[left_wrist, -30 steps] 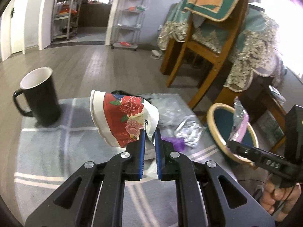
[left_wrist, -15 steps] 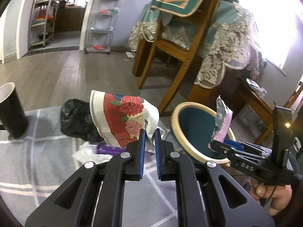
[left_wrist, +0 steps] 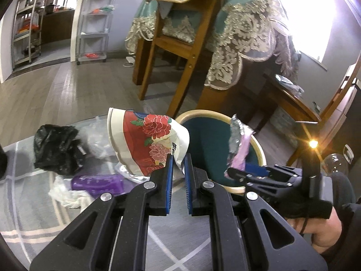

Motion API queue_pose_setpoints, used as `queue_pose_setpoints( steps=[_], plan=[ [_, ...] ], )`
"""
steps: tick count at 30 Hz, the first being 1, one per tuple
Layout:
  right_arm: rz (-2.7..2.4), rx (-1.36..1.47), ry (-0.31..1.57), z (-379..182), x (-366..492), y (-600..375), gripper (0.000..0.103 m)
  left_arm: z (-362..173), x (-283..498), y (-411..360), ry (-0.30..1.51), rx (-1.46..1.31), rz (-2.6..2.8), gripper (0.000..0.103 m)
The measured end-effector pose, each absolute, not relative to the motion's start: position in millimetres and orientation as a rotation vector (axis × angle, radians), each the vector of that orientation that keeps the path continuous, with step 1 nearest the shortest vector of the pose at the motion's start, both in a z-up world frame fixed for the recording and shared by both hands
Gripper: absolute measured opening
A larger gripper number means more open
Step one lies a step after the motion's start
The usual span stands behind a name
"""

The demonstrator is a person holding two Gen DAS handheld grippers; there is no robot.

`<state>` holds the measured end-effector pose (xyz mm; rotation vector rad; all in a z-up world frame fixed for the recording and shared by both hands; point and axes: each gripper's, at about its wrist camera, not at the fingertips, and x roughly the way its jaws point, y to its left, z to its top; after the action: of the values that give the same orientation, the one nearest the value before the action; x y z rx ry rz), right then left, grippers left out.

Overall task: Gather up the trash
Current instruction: 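Lift the cup and wrapper and carry both over the trash bin, then open both tools to drop the cup and wrapper into the bin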

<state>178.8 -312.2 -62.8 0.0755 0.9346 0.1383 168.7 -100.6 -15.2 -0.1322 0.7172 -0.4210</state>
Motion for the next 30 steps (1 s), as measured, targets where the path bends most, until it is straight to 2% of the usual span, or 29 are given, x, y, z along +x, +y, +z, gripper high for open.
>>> queue_pose_setpoints(
  steps=[8,24,30],
  plan=[
    [0.137,0.084,0.982,-70.1,183.6,-312.8,0.035,-18.9,173.4,-120.6,0.729,-0.115,-0.455,0.009],
    [0.12,0.202,0.956,-59.2,176.2,-340.8,0.052,-20.8,193.7,-155.6,0.731,-0.126,-0.529,0.009],
    [0.084,0.309,0.911,-51.5,168.2,-361.7,0.054,-23.4,200.3,-169.5,0.737,-0.138,-0.56,0.009]
  ],
)
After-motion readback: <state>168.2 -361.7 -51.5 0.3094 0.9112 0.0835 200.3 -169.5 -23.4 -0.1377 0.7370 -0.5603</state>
